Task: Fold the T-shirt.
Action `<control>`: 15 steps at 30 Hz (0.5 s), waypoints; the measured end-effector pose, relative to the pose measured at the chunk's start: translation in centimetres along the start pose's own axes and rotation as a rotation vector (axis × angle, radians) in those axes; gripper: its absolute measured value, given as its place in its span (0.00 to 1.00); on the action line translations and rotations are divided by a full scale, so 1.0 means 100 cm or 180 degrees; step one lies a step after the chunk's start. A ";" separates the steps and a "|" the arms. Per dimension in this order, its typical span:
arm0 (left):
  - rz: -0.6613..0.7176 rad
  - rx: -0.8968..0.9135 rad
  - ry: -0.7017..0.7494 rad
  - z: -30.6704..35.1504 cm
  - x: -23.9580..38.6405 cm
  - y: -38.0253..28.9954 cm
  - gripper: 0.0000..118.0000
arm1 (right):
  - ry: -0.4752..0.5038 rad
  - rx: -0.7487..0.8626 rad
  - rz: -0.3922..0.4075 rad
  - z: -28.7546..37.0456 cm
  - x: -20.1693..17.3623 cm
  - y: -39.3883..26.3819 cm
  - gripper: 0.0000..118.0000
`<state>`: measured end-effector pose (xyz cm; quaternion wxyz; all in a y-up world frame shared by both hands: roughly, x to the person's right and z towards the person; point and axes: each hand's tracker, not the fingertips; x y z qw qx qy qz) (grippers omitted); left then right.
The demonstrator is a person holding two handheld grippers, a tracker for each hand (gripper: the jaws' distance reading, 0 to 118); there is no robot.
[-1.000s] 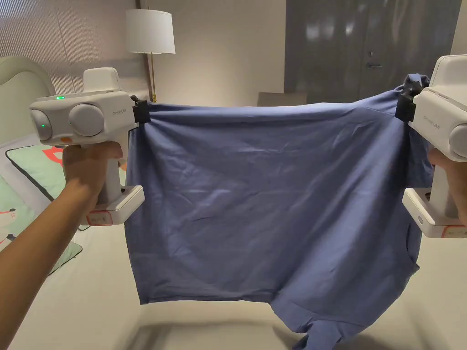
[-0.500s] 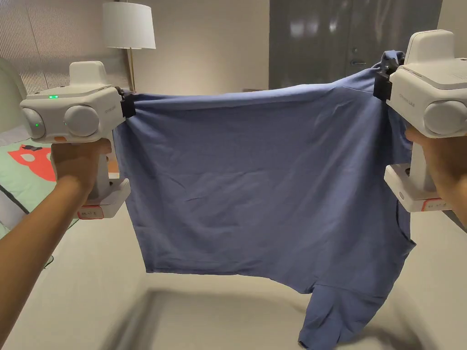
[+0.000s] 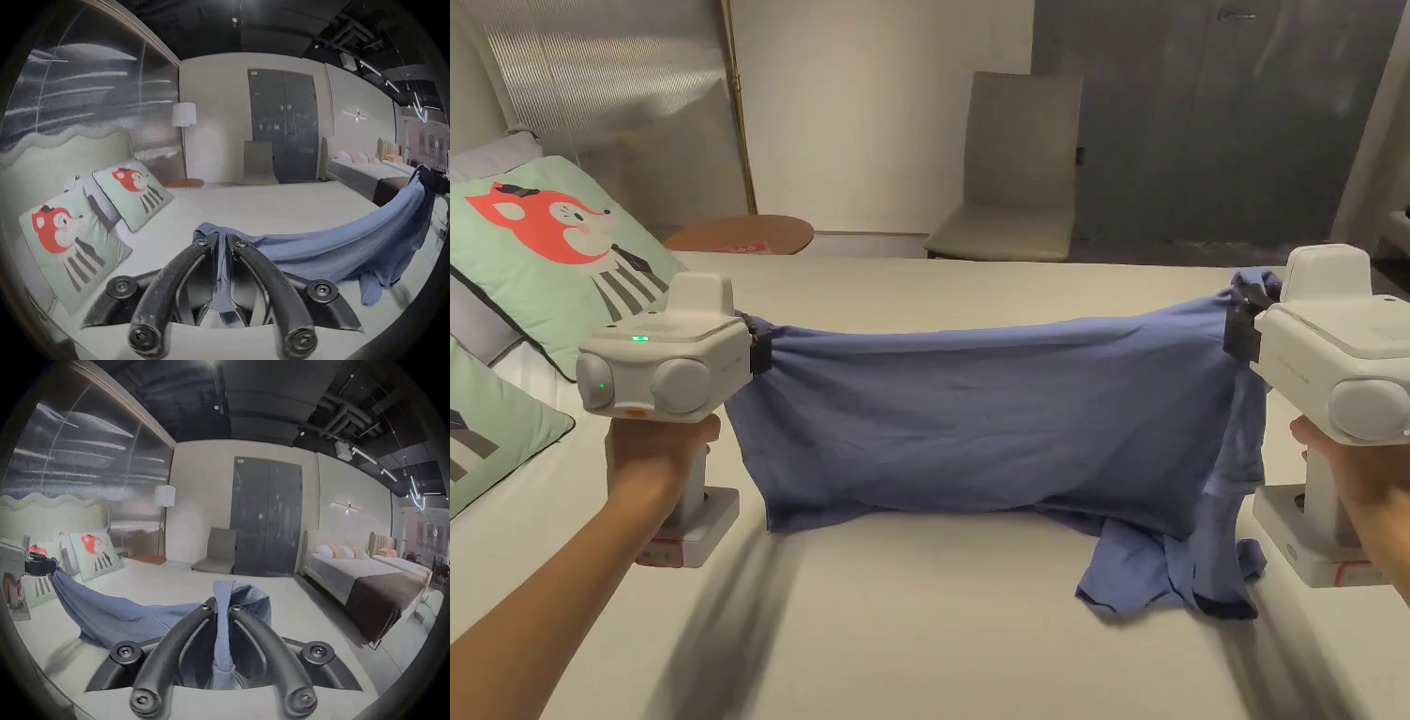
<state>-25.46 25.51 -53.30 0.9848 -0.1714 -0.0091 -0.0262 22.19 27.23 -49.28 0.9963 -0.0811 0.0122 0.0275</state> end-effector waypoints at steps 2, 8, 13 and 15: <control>0.0063 -0.0133 -0.0046 0.007 -0.001 -0.024 0.03 | 0.0074 -0.0123 -0.0053 0.014 -0.004 -0.021 0.04; 0.0086 -0.0439 -0.0095 0.048 -0.008 -0.096 0.03 | 0.0201 -0.0436 -0.0155 0.067 -0.006 -0.078 0.04; 0.0177 -0.0627 -0.0140 0.103 -0.016 -0.148 0.03 | 0.0326 -0.0642 -0.0214 0.131 -0.016 -0.112 0.04; 0.0201 -0.0708 -0.0167 0.121 -0.024 -0.168 0.03 | 0.0348 -0.0715 -0.0255 0.156 -0.018 -0.125 0.04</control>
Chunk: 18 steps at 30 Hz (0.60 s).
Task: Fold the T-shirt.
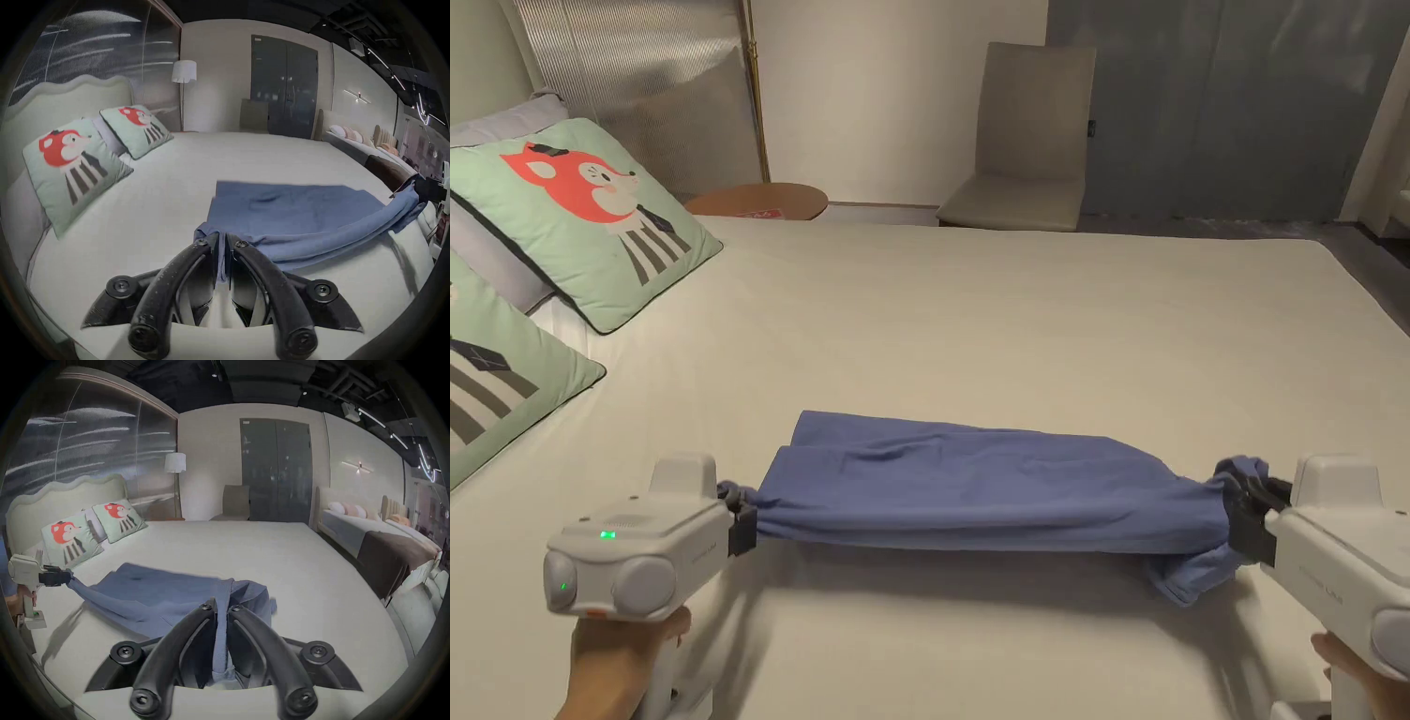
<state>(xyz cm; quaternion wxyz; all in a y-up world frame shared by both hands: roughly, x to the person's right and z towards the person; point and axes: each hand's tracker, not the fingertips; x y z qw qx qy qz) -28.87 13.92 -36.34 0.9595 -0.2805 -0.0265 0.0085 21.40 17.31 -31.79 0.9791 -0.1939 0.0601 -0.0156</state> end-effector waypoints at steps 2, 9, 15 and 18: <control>0.0051 -0.0058 -0.0018 0.018 -0.004 -0.023 0.03 | 0.0060 -0.0076 -0.0056 0.020 -0.004 -0.018 0.04; 0.0121 -0.0276 -0.0060 0.075 -0.015 -0.089 0.03 | 0.0139 -0.0260 -0.0243 0.085 -0.011 -0.069 0.04; -0.0006 -0.0393 -0.0035 0.109 -0.015 -0.127 0.03 | 0.0141 -0.0492 -0.0371 0.135 -0.023 -0.098 0.04; -0.0074 -0.0518 -0.0033 0.119 -0.017 -0.142 0.03 | 0.0080 -0.0674 -0.0428 0.149 -0.027 -0.117 0.04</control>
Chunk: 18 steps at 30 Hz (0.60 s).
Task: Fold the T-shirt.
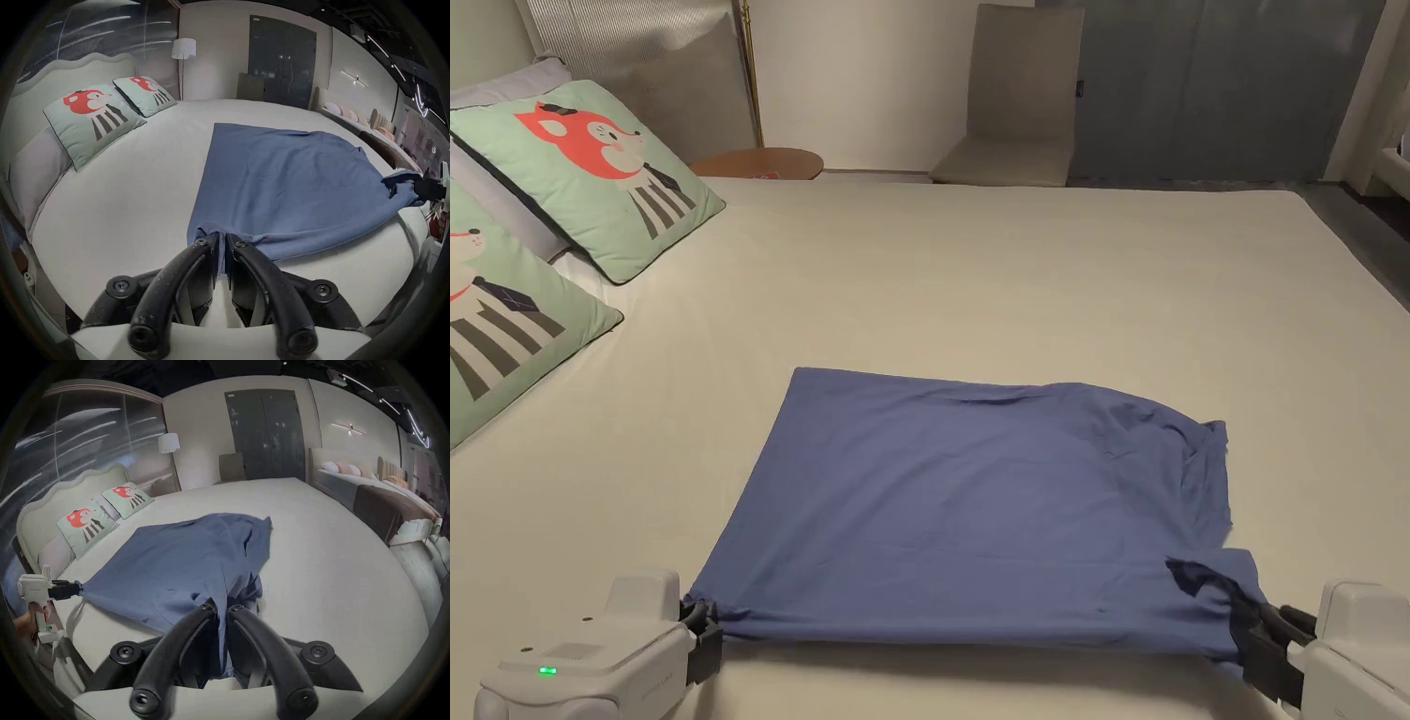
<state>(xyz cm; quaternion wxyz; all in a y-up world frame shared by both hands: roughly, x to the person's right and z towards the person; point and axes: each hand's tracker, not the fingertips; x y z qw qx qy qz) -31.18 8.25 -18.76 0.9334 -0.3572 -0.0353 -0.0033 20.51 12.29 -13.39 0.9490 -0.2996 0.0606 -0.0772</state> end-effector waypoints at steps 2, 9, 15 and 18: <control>-0.0087 -0.0095 0.0030 0.002 0.002 -0.012 0.03 | -0.0028 -0.0098 -0.0063 0.002 -0.002 -0.016 0.04; -0.0028 -0.0293 0.0045 0.000 0.007 -0.031 0.03 | -0.0297 -0.0592 -0.0253 -0.024 0.006 -0.062 0.04; 0.0088 -0.0412 0.0104 0.006 0.010 -0.016 0.21 | -0.0369 -0.0523 -0.0248 -0.017 -0.002 -0.047 0.27; 0.0124 -0.0333 0.0184 0.010 0.019 0.005 0.74 | -0.0469 -0.0241 -0.0196 -0.008 -0.012 -0.018 0.68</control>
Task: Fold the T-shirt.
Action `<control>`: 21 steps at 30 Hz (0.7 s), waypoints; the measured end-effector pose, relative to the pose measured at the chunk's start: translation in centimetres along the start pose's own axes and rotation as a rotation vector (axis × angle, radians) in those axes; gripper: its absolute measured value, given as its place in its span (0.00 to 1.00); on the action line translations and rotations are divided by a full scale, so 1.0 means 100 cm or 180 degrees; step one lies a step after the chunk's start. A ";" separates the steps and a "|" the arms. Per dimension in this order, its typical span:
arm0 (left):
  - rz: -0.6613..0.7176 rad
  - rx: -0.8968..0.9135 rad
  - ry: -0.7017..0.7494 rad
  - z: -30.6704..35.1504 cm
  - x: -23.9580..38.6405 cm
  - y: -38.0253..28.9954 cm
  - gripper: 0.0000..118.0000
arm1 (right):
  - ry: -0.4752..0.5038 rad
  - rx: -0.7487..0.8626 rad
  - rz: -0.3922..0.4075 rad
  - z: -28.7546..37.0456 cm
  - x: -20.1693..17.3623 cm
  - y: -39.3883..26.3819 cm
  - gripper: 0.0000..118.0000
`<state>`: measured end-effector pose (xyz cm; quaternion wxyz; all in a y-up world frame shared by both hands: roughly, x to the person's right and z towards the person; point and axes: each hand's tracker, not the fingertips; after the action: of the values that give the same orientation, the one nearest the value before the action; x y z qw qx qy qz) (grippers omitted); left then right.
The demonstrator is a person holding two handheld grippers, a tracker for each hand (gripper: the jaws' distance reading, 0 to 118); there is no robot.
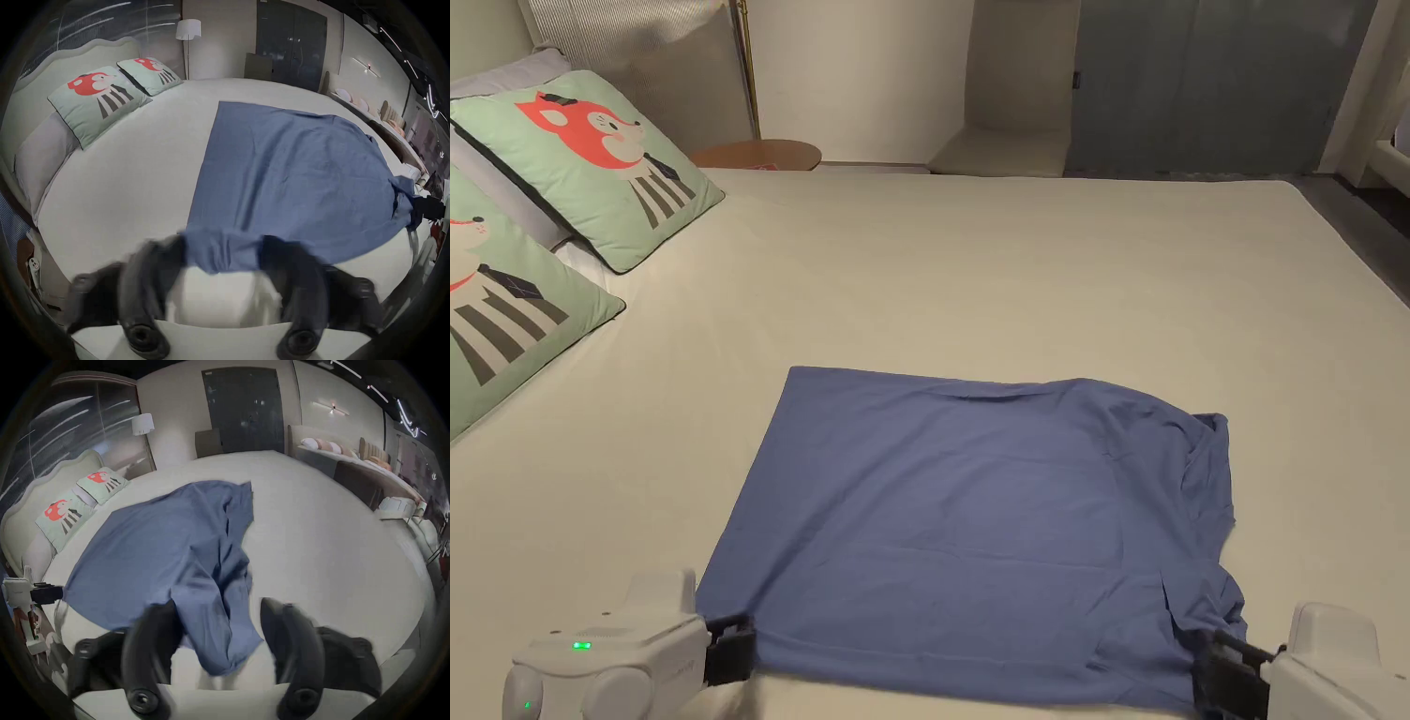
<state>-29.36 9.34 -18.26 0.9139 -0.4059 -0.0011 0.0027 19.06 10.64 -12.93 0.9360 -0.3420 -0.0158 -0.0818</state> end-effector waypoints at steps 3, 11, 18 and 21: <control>0.0156 0.0488 -0.0036 0.020 0.010 0.030 0.90 | 0.0019 0.0488 -0.0027 0.020 -0.014 0.033 0.89; 0.0117 0.1772 -0.0018 0.086 0.042 0.086 0.90 | -0.0033 0.1573 0.0192 0.070 -0.053 0.093 0.89; -0.0004 0.2425 -0.0039 0.111 0.062 0.093 0.89 | -0.0169 0.2032 0.0321 0.087 -0.074 0.106 0.88; -0.0012 0.2531 -0.0067 0.114 0.068 0.090 0.65 | -0.0182 0.2127 0.0318 0.091 -0.077 0.106 0.59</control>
<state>-22.66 23.93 -17.31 0.9997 -0.0203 -0.0101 0.0055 13.45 25.61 -13.38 0.9984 -0.0188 -0.0512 -0.0165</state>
